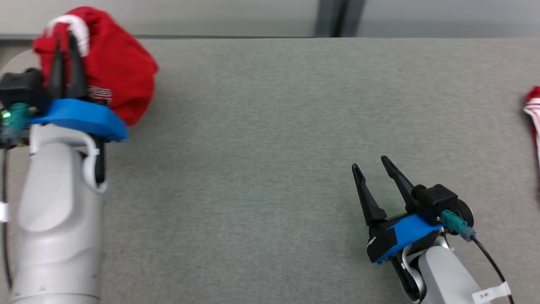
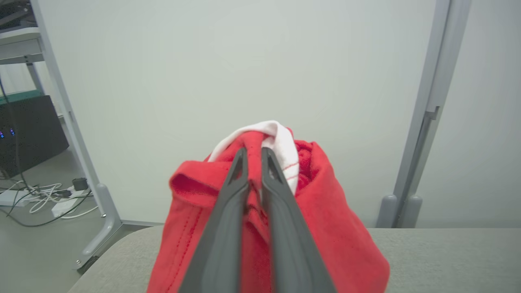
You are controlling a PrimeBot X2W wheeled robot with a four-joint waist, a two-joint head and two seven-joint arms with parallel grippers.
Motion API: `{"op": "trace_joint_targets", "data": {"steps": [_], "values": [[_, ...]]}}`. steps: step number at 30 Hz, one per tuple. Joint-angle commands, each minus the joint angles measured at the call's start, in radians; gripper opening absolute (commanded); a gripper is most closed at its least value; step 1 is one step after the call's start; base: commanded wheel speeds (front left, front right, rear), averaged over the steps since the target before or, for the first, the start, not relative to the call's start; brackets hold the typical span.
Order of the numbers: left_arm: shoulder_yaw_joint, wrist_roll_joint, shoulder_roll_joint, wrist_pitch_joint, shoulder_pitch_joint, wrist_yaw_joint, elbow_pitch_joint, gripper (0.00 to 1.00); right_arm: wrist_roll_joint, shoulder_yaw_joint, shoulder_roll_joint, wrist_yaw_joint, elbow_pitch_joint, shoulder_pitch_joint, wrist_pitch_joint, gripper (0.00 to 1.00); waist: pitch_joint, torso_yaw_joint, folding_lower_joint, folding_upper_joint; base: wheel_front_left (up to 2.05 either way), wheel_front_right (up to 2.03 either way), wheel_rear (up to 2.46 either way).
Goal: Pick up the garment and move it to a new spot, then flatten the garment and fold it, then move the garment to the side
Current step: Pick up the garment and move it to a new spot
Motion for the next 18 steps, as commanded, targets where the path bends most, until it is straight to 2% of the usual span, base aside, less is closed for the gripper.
{"op": "trace_joint_targets", "data": {"steps": [1, 5, 8, 13, 17, 18], "values": [[-0.024, 0.010, -0.018, -0.004, 0.008, -0.007, -0.015, 0.00, 0.002, -0.001, 0.003, 0.000, 0.001, 0.012, 0.000, 1.00, -0.033, -0.045, 0.0001, 0.0000, 0.00, 0.00, 0.00], [-0.117, -0.009, -0.078, -0.004, 0.023, -0.018, -0.052, 0.00, 0.010, -0.002, 0.007, 0.000, 0.008, 0.023, 0.000, 1.00, -0.046, -0.117, 0.0001, 0.0000, 0.00, 0.00, 0.00], [-0.229, -0.044, -0.109, -0.004, 0.038, -0.022, -0.054, 0.00, 0.014, -0.012, 0.007, 0.000, 0.009, 0.030, 0.000, 1.00, -0.048, -0.164, 0.0001, 0.0000, 0.00, 0.00, 0.00], [-0.409, -0.163, -0.120, -0.004, 0.069, -0.020, -0.045, 0.00, 0.034, -0.010, 0.008, 0.000, 0.013, 0.044, 0.000, 1.00, -0.050, -0.222, 0.0001, 0.0000, 0.00, 0.00, 0.00], [-0.481, -0.242, -0.121, -0.004, 0.106, -0.011, -0.025, 0.00, 0.049, -0.007, 0.008, 0.000, 0.011, 0.048, 0.000, 1.00, -0.051, -0.247, 0.0001, 0.0000, 0.00, 0.00, 0.00], [-0.490, -0.254, -0.120, -0.005, 0.121, -0.002, -0.009, 0.95, 0.050, -0.006, 0.008, 0.000, 0.010, 0.047, 0.000, 1.00, -0.051, -0.249, 0.0001, 0.0000, 0.00, 0.00, 0.00]]}}
